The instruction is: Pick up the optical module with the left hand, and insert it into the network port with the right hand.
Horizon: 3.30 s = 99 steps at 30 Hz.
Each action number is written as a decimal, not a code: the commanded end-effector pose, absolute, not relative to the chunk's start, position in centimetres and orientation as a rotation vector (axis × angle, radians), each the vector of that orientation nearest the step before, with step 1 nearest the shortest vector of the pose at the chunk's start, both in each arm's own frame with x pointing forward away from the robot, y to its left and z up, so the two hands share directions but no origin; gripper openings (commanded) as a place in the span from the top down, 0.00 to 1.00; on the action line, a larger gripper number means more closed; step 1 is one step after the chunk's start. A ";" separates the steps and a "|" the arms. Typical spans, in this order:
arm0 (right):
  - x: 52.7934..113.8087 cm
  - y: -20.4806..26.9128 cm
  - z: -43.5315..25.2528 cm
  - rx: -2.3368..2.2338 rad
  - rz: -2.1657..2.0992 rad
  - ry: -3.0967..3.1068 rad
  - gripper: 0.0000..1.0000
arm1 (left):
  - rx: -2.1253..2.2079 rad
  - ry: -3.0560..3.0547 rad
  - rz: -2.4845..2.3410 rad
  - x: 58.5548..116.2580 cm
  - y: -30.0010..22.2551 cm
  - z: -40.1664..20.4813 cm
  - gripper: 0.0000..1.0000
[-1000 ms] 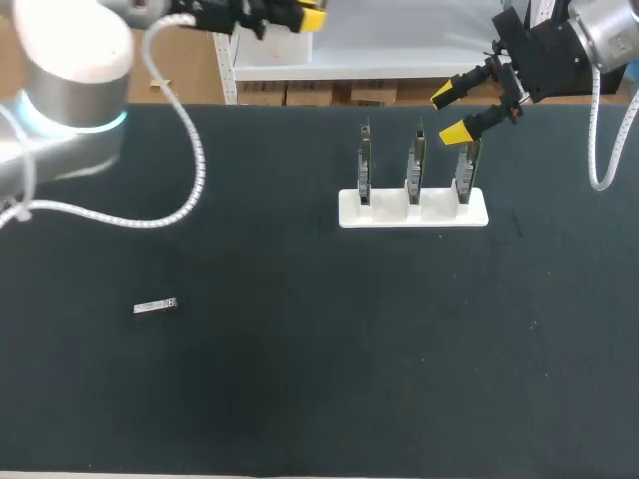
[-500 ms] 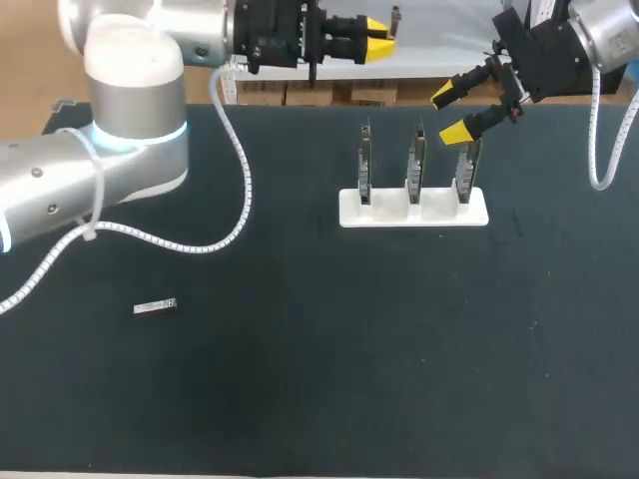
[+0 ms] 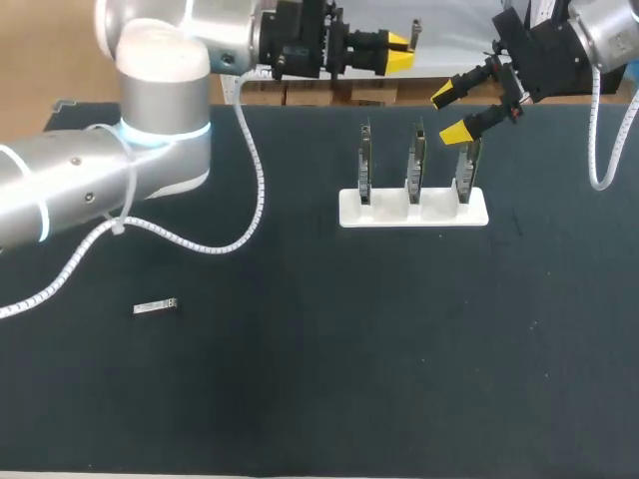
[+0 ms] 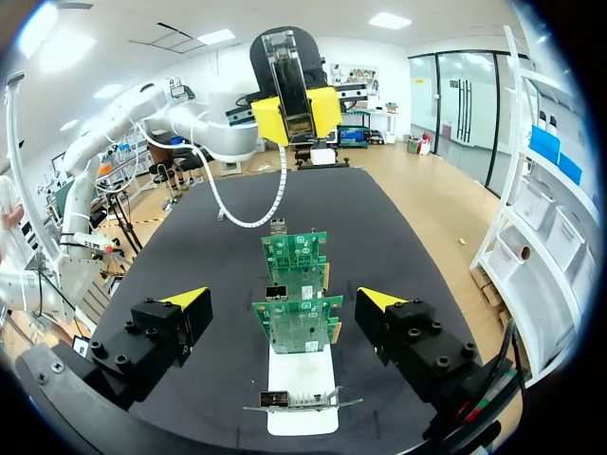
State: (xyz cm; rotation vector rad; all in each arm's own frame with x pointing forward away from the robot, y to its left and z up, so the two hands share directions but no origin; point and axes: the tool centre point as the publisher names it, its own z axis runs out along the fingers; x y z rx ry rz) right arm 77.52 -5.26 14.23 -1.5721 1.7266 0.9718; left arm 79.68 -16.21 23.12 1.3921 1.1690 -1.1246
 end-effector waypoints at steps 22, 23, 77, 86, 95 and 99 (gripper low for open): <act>77.4 -5.2 14.2 -1.571 0.969 1.727 0.00 | 1.306 1.217 -1.187 77.4 -17.7 20.5 1.00; 77.4 -5.2 14.2 -1.571 0.969 1.727 0.00 | 1.307 1.217 -1.192 77.3 -17.8 20.4 1.00; 77.4 -5.2 14.2 -1.571 0.969 1.727 0.00 | 1.254 1.273 -1.224 76.6 -18.5 17.1 1.00; 77.4 -5.2 14.2 -1.571 0.969 1.727 0.00 | 1.244 1.289 -1.231 76.6 -18.4 16.6 1.00; 77.4 -5.2 14.2 -1.571 0.969 1.727 0.00 | 1.235 1.303 -1.246 76.6 -18.4 16.3 1.00; 77.4 -5.2 14.2 -1.571 0.969 1.727 0.00 | 1.232 1.304 -1.254 76.6 -18.4 16.2 1.00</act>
